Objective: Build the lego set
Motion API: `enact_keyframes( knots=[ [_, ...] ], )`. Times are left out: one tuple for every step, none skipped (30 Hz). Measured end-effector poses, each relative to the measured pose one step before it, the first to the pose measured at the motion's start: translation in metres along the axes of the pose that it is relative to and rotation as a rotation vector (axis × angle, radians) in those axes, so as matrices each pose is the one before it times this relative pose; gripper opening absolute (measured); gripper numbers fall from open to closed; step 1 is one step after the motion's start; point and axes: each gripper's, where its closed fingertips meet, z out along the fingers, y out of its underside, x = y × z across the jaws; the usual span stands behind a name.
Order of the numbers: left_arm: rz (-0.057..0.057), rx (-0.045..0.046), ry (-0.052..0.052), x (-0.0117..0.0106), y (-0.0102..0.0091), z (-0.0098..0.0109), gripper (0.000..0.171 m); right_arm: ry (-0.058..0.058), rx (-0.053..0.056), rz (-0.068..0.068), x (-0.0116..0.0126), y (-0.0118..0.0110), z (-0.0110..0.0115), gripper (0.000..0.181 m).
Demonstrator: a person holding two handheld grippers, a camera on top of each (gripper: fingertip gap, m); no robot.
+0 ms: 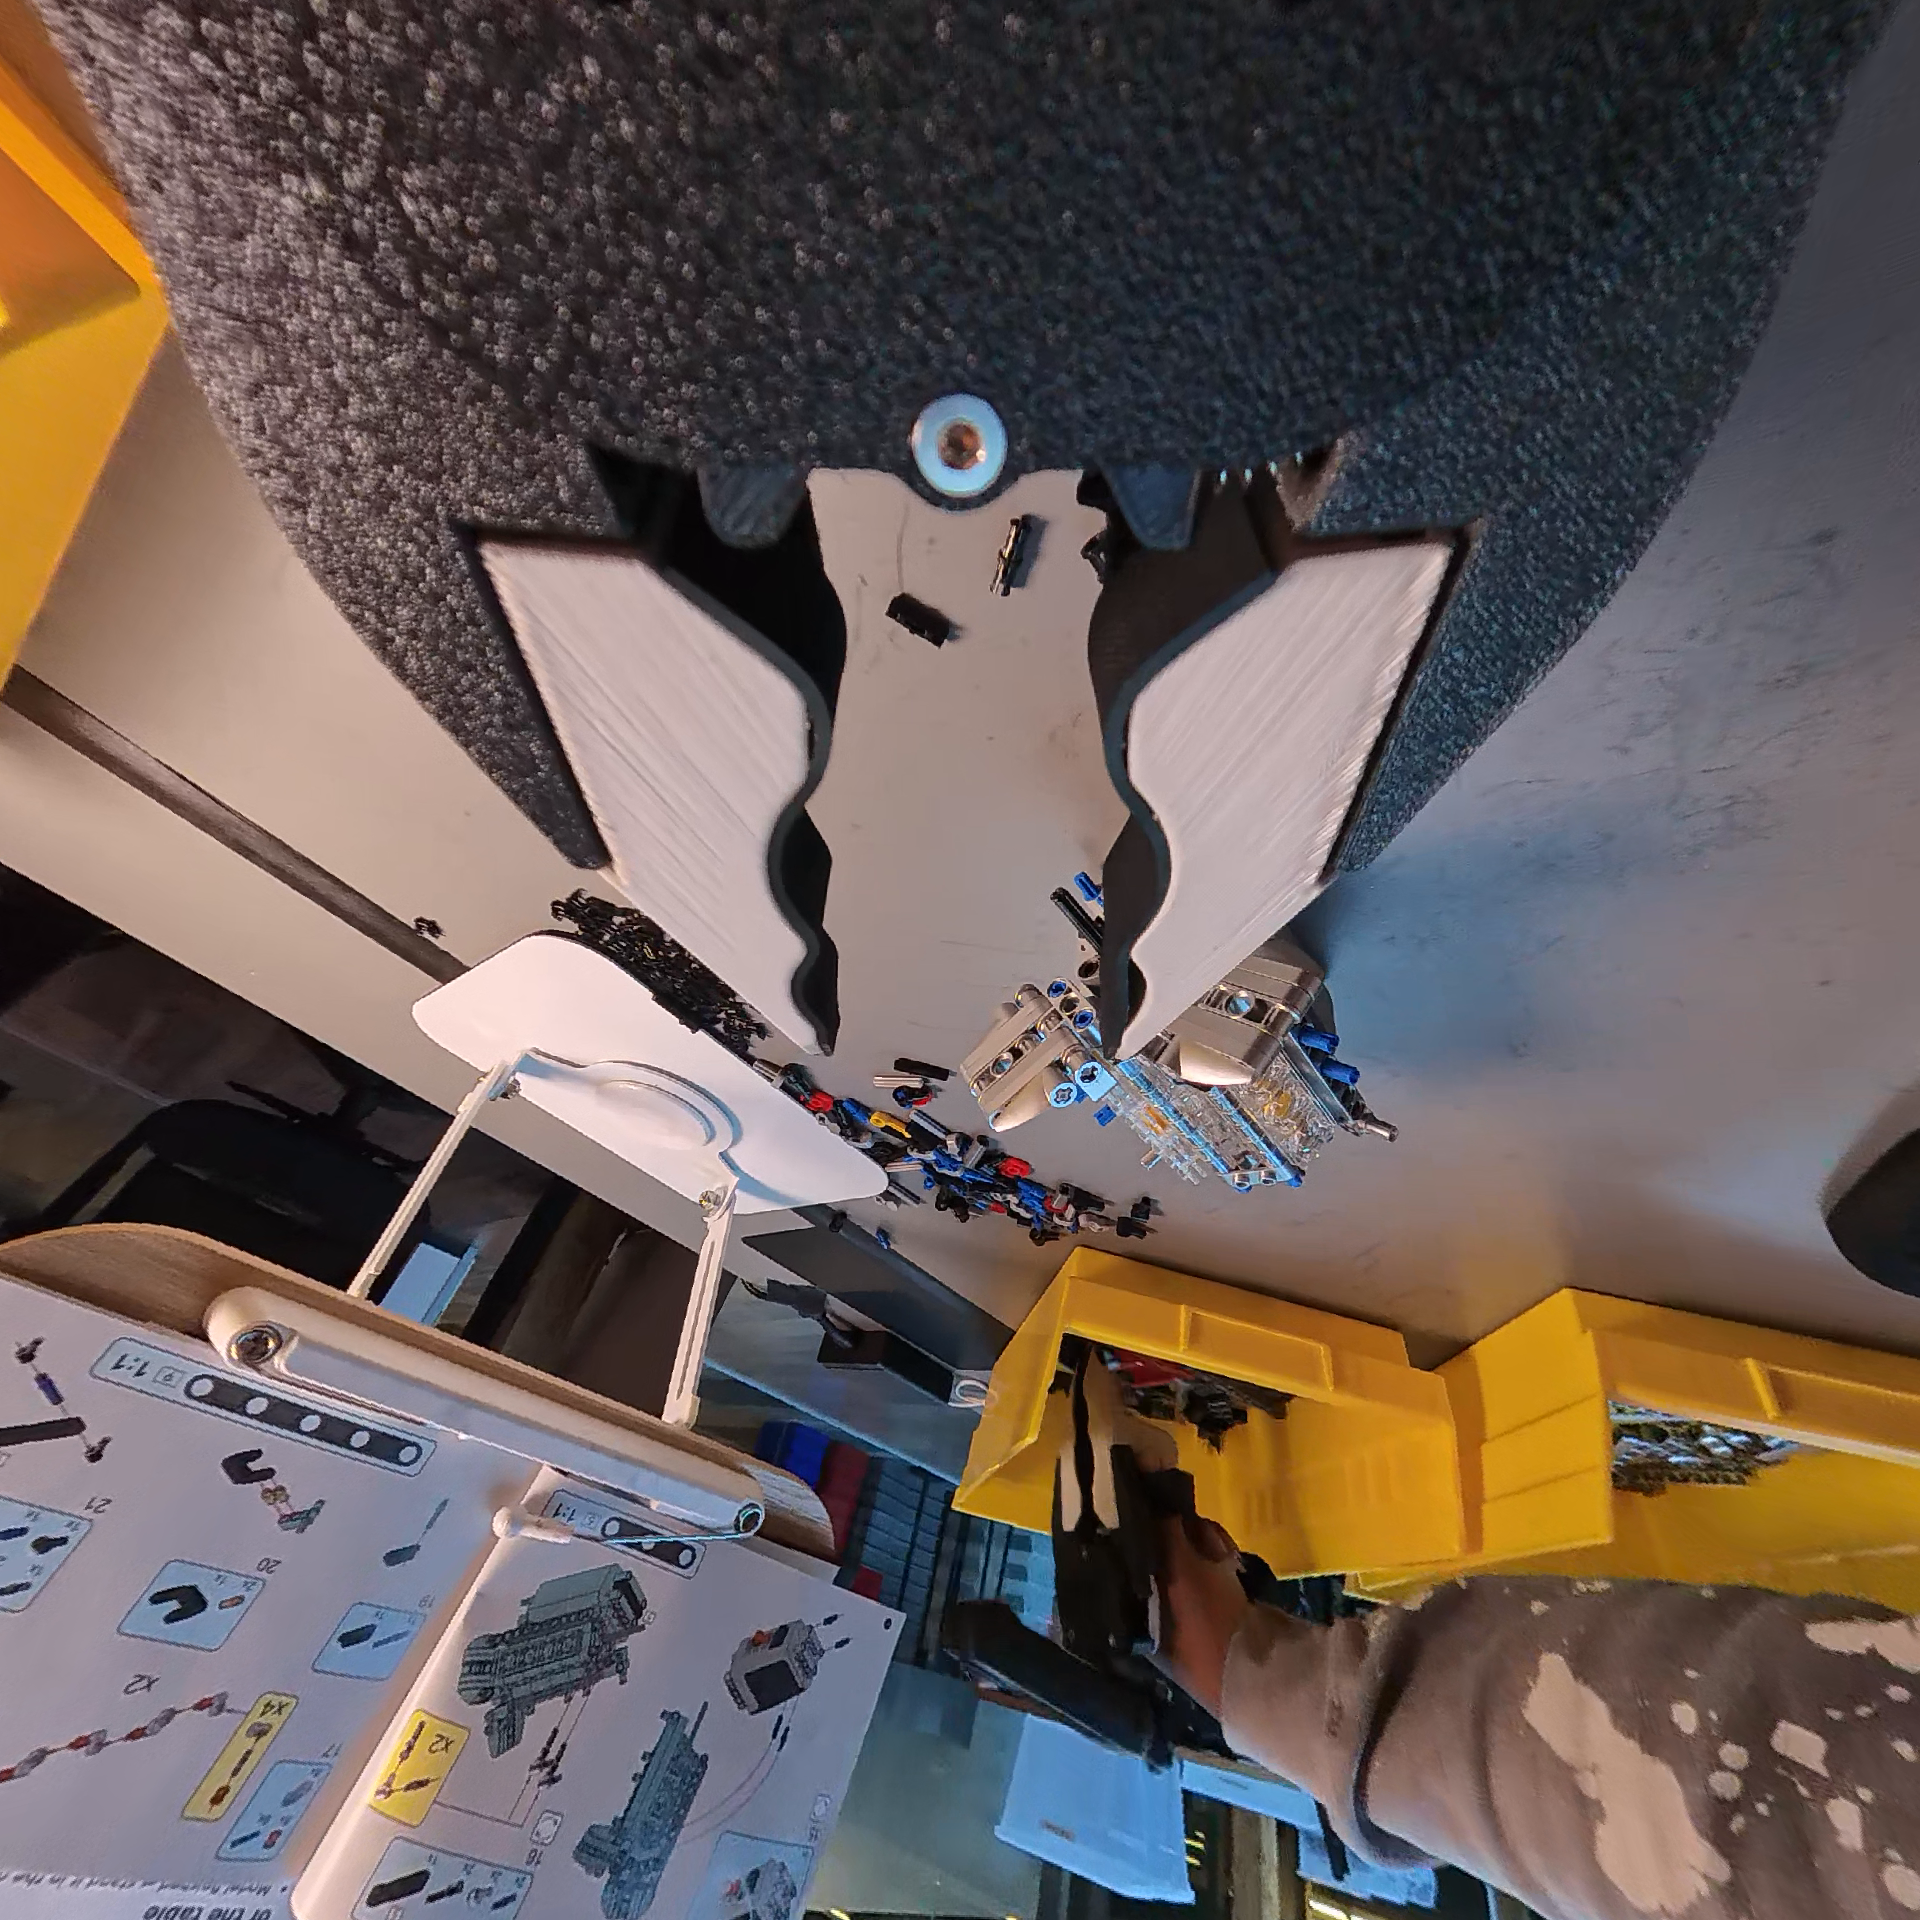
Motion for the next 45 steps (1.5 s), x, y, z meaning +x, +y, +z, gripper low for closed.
enact_keyframes(
  knots=[
    [-0.0061,0.01474,0.0020,-0.00050,-0.00029,-0.00325,0.004,-0.0008,0.0000,0.0017,0.00007,0.00006,0.00001,0.050],
    [-0.0093,0.01352,-0.0091,-0.00235,-0.00047,-0.00361,0.000,0.0004,0.0000,0.0012,0.00018,-0.00005,-0.00001,0.049],
    [-0.0112,0.00497,-0.0250,-0.00509,0.00068,-0.00340,0.000,0.0001,-0.0004,0.0010,0.00014,0.00008,0.00008,0.049],
    [-0.0116,-0.00334,-0.0300,-0.00610,0.00191,-0.00304,0.000,-0.0001,-0.0013,0.0011,0.00011,0.00019,0.00021,0.049],
    [-0.0145,-0.00683,-0.0326,-0.00660,0.00231,-0.00256,0.000,0.0009,-0.0013,0.0001,0.00012,0.00015,0.00011,0.049],
    [-0.0172,-0.00359,-0.0369,-0.00696,0.00161,-0.00250,0.000,0.0002,-0.0006,-0.0006,-0.00005,0.00014,0.00007,0.049],
    [-0.0116,0.00746,-0.0292,-0.00489,-0.00037,-0.00281,0.000,-0.0003,-0.0003,-0.0011,-0.00016,-0.00001,0.00007,0.049],
    [0.0005,0.02025,-0.0054,0.00033,-0.00250,-0.00366,0.000,0.0015,0.0005,-0.0013,0.00001,-0.00011,-0.00007,0.049],
    [0.0134,0.02805,0.0240,0.00683,-0.00411,-0.00429,0.000,0.0002,0.0000,-0.0008,-0.00003,0.00007,0.00001,0.049],
    [0.0268,0.02995,0.0512,0.01318,-0.00479,-0.00410,0.006,0.0001,-0.0005,-0.0004,-0.00006,0.00005,-0.00004,0.049],
    [0.0376,0.02360,0.0682,0.01782,-0.00387,-0.00297,0.017,0.0005,-0.0007,0.0002,-0.00003,0.00005,0.00015,0.049],
    [0.0395,0.00857,0.0576,0.01731,-0.00220,-0.00055,0.023,-0.0005,-0.0020,0.0001,0.00000,0.00033,0.00037,0.049],
    [0.0354,-0.00438,0.0334,0.01338,-0.00086,0.00210,0.027,-0.0015,-0.0028,-0.0006,-0.00028,0.00038,0.00041,0.048],
    [0.0312,-0.01259,0.0256,0.01154,0.00022,0.00429,0.034,-0.0015,-0.0031,-0.0011,-0.00034,0.00039,0.00049,0.048],
    [0.0268,-0.01944,0.0199,0.00933,0.00123,0.00562,0.038,-0.0011,-0.0032,-0.0017,-0.00036,0.00047,0.00049,0.048],
    [0.0224,-0.02164,0.0059,0.00564,0.00145,0.00625,0.041,-0.0003,-0.0031,-0.0025,-0.00038,0.00043,0.00040,0.048],
    [0.0197,-0.02122,-0.0053,0.00213,0.00159,0.00622,0.043,0.0002,-0.0028,-0.0033,-0.00037,0.00037,0.00032,0.048],
    [0.0173,-0.02348,-0.0208,-0.00156,0.00231,0.00581,0.043,0.0012,-0.0019,-0.0037,-0.00029,0.00024,0.00028,0.048],
    [0.0215,-0.00555,-0.0353,-0.00472,-0.00036,0.00279,0.041,0.0028,-0.0010,-0.0038,-0.00014,0.00004,0.00003,0.048],
    [0.0141,0.00446,-0.0199,-0.00372,-0.00178,-0.00048,0.029,0.0033,-0.0004,-0.0035,-0.00003,0.00009,-0.00001,0.048],
    [-0.0081,-0.01208,0.0021,-0.00226,0.00139,-0.00032,0.027,0.0030,-0.0002,-0.0032,0.00003,0.00000,-0.00011,0.048],
    [-0.0171,-0.01633,-0.0061,-0.00478,0.00293,-0.00068,0.027,0.0020,0.0000,-0.0021,0.00011,0.00004,-0.00009,0.048],
    [-0.0187,-0.01895,-0.0190,-0.00728,0.00443,-0.00129,0.026,0.0009,0.0002,0.0002,0.00012,-0.00002,0.00001,0.047],
    [-0.0218,-0.01705,-0.0279,-0.00906,0.00523,-0.00183,0.024,0.0005,-0.0002,0.0020,0.00034,0.00002,-0.00002,0.047],
    [-0.0240,-0.01183,-0.0281,-0.00930,0.00535,-0.00240,0.018,-0.0007,-0.0003,0.0026,0.00033,0.00007,0.00008,0.047],
    [-0.0259,-0.00044,-0.0216,-0.00830,0.00458,-0.00285,0.012,-0.0003,0.0003,0.0026,0.00031,-0.00010,-0.00010,0.047],
    [-0.0271,0.00689,-0.0206,-0.00766,0.00367,-0.00334,0.007,-0.0003,0.0003,0.0017,0.00013,0.00003,0.00003,0.047],
    [-0.0236,0.00439,-0.0248,-0.00788,0.00406,-0.00358,0.000,-0.0006,-0.0004,0.0007,0.00009,0.00001,-0.00004,0.047],
    [-0.0206,0.00209,-0.0256,-0.00740,0.00418,-0.00325,0.000,-0.0010,-0.0005,0.0002,-0.00006,0.00007,0.00016,0.047],
    [-0.0218,0.00235,-0.0260,-0.00703,0.00392,-0.00307,0.000,-0.0009,-0.0012,-0.0001,-0.00012,0.00013,0.00012,0.047],
    [-0.0216,0.00338,-0.0384,-0.00835,0.00337,-0.00309,0.000,-0.0006,-0.0014,-0.0008,-0.00005,0.00024,0.00022,0.047],
    [-0.0173,0.00645,-0.0537,-0.01021,0.00247,-0.00302,0.000,-0.0005,-0.0019,-0.0012,-0.00011,0.00028,0.00018,0.047],
    [-0.0145,0.01048,-0.0515,-0.00934,0.00157,-0.00320,0.000,-0.0006,-0.0016,-0.0010,-0.00021,0.00011,0.00028,0.046],
    [-0.0147,0.01228,-0.0305,-0.00573,0.00074,-0.00335,0.000,-0.0002,-0.0014,-0.0014,-0.00014,0.00022,0.00011,0.046],
    [-0.0120,0.01257,-0.0078,-0.00149,-0.00022,-0.00343,0.000,-0.0003,-0.0013,-0.0019,-0.00032,0.00013,0.00021,0.047],
    [-0.0036,0.01172,0.0088,0.00216,-0.00097,-0.00334,0.000,0.0001,-0.0009,-0.0018,-0.00017,0.00014,0.00004,0.046],
    [0.0052,0.00763,0.0181,0.00494,-0.00113,-0.00319,0.000,-0.0001,-0.0009,-0.0016,-0.00019,0.00002,0.00012,0.046],
    [0.0104,-0.00057,0.0222,0.00674,-0.00067,-0.00262,0.004,0.0000,-0.0009,-0.0016,-0.00020,0.00011,0.00014,0.046],
    [0.0130,-0.00748,0.0245,0.00767,-0.00021,-0.00224,0.008,0.0002,-0.0005,-0.0008,-0.00014,0.00011,0.00007,0.046],
    [0.0137,-0.00705,0.0222,0.00796,-0.00059,-0.00221,0.011,0.0001,-0.0006,-0.0009,-0.00002,0.00004,0.00006,0.046],
    [0.0111,-0.00099,0.0209,0.00804,-0.00153,-0.00254,0.013,0.0004,0.0001,-0.0013,-0.00015,-0.00007,-0.00010,0.046],
    [0.0062,0.00565,0.0277,0.00930,-0.00264,-0.00354,0.014,0.0006,0.0014,-0.0009,-0.00005,-0.00019,-0.00021,0.046],
    [0.0028,0.01255,0.0294,0.00983,-0.00392,-0.00420,0.016,0.0001,0.0014,-0.0011,-0.00010,-0.00020,-0.00020,0.046],
    [0.0004,0.01837,0.0270,0.00983,-0.00504,-0.00471,0.016,-0.0007,0.0009,-0.0011,-0.00022,-0.00012,-0.00024,0.045],
    [-0.0042,0.02064,0.0368,0.01156,-0.00547,-0.00480,0.017,-0.0018,0.0006,-0.0002,-0.00024,-0.00007,-0.00005,0.045]
  ],
)
